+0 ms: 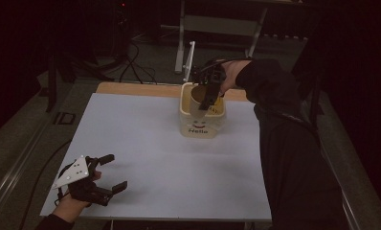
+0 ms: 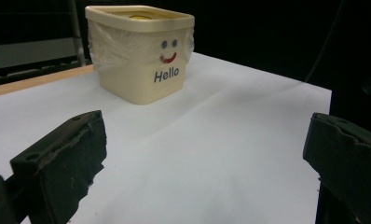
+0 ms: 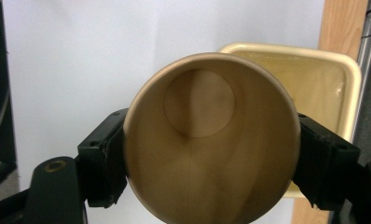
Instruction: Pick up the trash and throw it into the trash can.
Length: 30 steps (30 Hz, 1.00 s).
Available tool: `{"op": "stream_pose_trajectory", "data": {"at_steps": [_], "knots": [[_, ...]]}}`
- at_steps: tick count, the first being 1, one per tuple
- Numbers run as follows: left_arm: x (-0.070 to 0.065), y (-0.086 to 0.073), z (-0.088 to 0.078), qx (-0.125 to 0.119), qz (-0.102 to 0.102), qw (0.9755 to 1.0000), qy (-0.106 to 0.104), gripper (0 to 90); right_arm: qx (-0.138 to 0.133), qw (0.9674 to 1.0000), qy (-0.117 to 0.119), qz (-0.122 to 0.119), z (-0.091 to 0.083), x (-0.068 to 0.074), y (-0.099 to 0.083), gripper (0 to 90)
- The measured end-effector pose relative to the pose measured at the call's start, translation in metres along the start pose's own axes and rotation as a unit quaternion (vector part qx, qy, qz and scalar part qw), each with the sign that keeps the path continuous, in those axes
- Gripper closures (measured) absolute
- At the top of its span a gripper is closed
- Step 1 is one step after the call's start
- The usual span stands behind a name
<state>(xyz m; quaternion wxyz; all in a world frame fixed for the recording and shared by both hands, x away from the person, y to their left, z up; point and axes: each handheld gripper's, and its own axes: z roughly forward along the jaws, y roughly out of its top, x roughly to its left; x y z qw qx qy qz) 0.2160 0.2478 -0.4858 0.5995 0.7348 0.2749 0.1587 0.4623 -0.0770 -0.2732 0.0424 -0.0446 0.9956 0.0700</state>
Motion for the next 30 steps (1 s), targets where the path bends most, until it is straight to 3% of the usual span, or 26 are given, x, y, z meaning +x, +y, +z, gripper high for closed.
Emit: {"op": "stream_pose_trajectory", "data": {"at_steps": [16, 30], "knots": [[-0.001, -0.002, -0.002, 0.003, -0.003, 1.0, 0.004, 0.7, -0.008, 0.9997, -0.019, 0.012, -0.011, -0.018, -0.003, 21.9], [-0.002, -0.003, -0.003, 0.005, -0.007, 1.0, 0.004, 0.7, 0.009, 0.9988, -0.028, 0.038, -0.004, -0.037, -0.007, 21.4]]}}
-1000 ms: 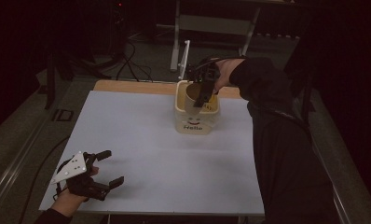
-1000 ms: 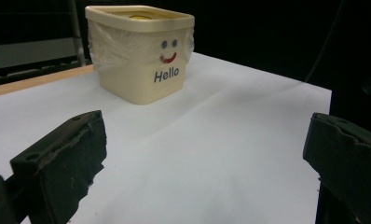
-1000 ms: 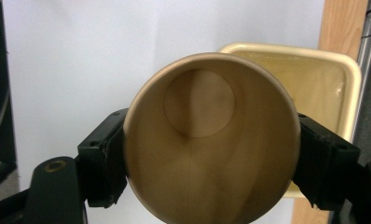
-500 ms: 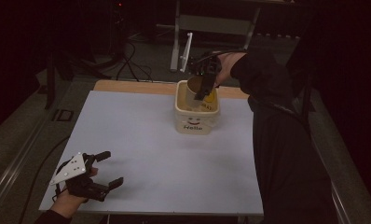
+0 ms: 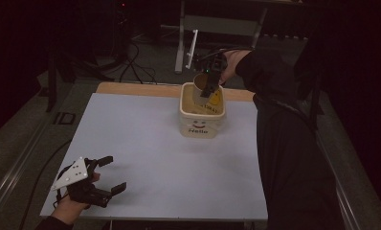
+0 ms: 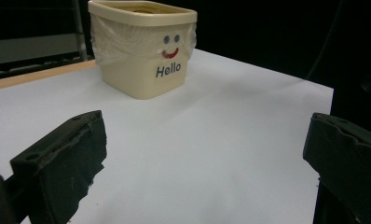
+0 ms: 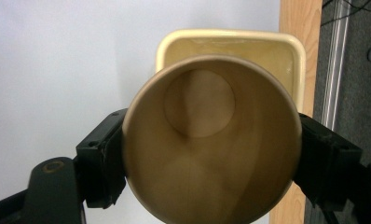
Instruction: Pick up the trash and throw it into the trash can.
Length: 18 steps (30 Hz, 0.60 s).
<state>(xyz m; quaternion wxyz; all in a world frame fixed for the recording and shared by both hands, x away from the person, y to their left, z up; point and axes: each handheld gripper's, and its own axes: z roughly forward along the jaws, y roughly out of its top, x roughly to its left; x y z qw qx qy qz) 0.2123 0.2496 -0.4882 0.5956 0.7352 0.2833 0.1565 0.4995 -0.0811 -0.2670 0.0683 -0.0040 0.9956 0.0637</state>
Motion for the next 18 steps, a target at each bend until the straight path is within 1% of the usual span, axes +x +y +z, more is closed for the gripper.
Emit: {"op": "stream_pose_trajectory", "data": {"at_steps": [2, 3, 5, 6, 9, 14, 16, 17, 18], "knots": [[0.0, 0.0, 0.0, 0.001, 0.002, 1.0, -0.002, 0.7, 0.0, 1.0, 0.0, 0.003, 0.001, -0.001, 0.0, 21.2], [0.0, 0.0, 0.0, 0.001, 0.002, 1.0, -0.002, 0.6, 0.004, 1.0, -0.002, 0.008, 0.002, -0.004, -0.001, 21.1], [0.0, 0.0, 0.0, 0.001, 0.002, 1.0, -0.002, 0.6, 0.005, 0.9999, -0.002, 0.009, 0.003, -0.006, -0.001, 20.9], [0.0, 0.0, 0.0, 0.001, 0.0, 1.0, -0.001, 0.7, 0.008, 0.9999, -0.006, 0.012, 0.005, -0.008, -0.001, 20.6], [0.0, -0.001, 0.0, 0.001, 0.0, 1.0, -0.001, 0.7, 0.008, 0.9998, -0.01, 0.016, 0.006, -0.01, -0.001, 20.3], [0.0, -0.001, 0.0, 0.002, 0.0, 1.0, -0.003, 0.7, 0.009, 0.9997, -0.005, 0.022, 0.01, -0.013, -0.002, 19.7], [0.0, -0.001, 0.0, 0.002, -0.001, 1.0, -0.003, 0.6, 0.015, 0.9996, -0.007, 0.024, 0.013, -0.014, -0.001, 18.4], [0.0, -0.001, 0.0, 0.002, 0.0, 1.0, -0.004, 0.7, 0.018, 0.9994, -0.008, 0.03, 0.013, -0.014, -0.001, 16.4], [0.0, -0.001, 0.0, 0.001, 0.0, 1.0, -0.004, 0.7, 0.009, 0.9989, -0.011, 0.045, 0.012, -0.016, -0.001, 11.0]]}}
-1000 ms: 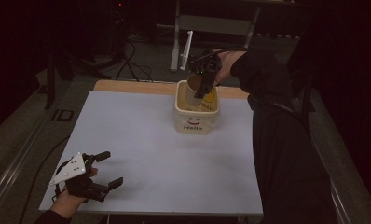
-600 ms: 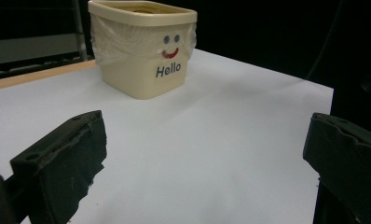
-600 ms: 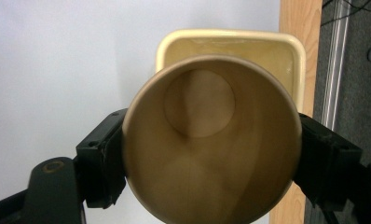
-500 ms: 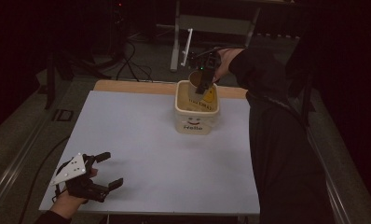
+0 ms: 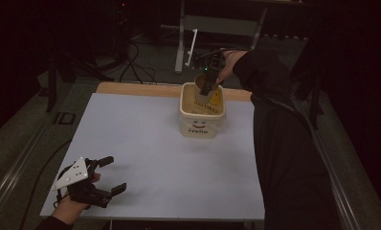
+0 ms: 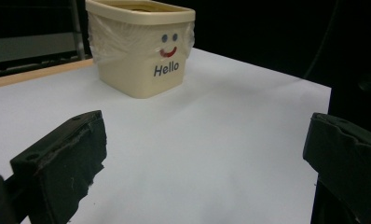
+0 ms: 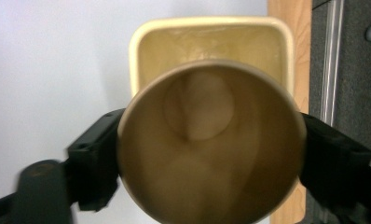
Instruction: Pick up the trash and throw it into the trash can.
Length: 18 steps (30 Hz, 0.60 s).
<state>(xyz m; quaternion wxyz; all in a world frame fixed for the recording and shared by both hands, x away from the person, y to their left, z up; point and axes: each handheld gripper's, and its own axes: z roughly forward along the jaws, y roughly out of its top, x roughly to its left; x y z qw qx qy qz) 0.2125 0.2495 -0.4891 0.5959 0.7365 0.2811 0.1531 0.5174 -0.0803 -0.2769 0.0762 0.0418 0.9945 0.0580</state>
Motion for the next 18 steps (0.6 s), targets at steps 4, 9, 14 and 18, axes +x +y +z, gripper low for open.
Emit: {"op": "stream_pose_trajectory", "data": {"at_steps": [4, 9, 14, 18], "knots": [[-0.0003, 0.0001, 0.0003, -0.001, 0.0, 1.0, -0.002, 0.6, 0.002, 0.9999, -0.013, 0.009, -0.0004, -0.0027, -0.0003, 8.4], [-0.0002, 0.0001, 0.0003, -0.001, -0.001, 1.0, -0.003, 0.6, -0.003, 0.9999, -0.006, 0.012, -0.0013, -0.0017, 0.0, 8.3], [-0.0005, 0.0006, 0.001, 0.0, 0.002, 1.0, -0.005, 0.6, -0.008, 0.9999, -0.005, 0.01, -0.0037, 0.0031, 0.0021, 8.3], [-0.0007, 0.0014, 0.0014, 0.0, 0.003, 1.0, -0.005, 0.6, -0.009, 0.9999, -0.004, 0.009, -0.0055, 0.0059, 0.0033, 8.3]]}}
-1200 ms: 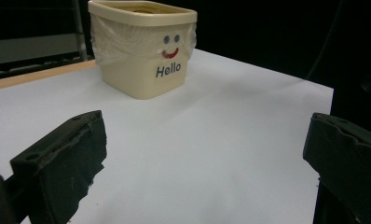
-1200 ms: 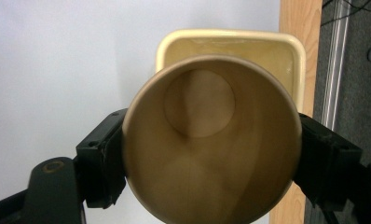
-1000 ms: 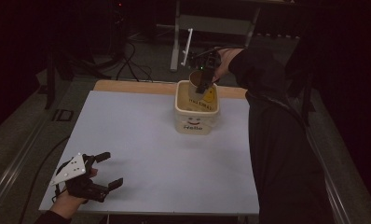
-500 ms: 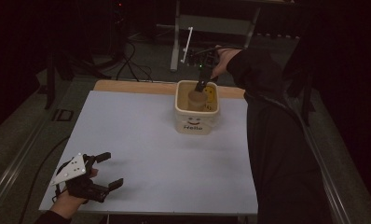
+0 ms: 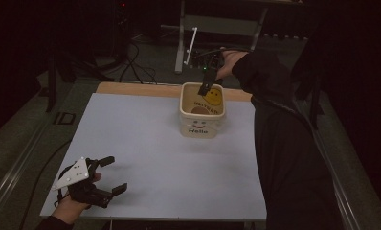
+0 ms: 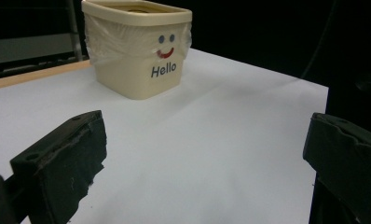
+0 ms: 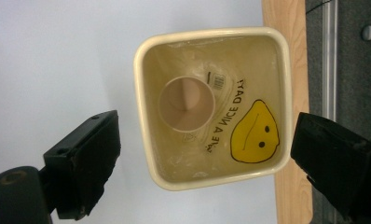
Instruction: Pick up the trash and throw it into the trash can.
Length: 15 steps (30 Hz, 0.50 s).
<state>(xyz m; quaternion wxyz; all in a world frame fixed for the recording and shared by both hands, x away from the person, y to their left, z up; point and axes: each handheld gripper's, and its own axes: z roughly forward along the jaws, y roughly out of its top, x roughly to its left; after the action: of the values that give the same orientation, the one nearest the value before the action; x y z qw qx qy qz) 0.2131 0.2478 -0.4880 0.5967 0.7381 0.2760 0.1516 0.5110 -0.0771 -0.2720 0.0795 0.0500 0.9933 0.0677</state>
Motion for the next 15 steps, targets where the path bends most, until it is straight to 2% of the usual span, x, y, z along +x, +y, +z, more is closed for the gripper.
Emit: {"op": "stream_pose_trajectory", "data": {"at_steps": [15], "knots": [[0.0003, 0.0016, 0.0034, 0.0, 0.004, 1.0, -0.006, 0.7, 0.01, 0.9999, 0.001, -0.003, 0.0005, 0.0055, -0.004, 8.7]]}}
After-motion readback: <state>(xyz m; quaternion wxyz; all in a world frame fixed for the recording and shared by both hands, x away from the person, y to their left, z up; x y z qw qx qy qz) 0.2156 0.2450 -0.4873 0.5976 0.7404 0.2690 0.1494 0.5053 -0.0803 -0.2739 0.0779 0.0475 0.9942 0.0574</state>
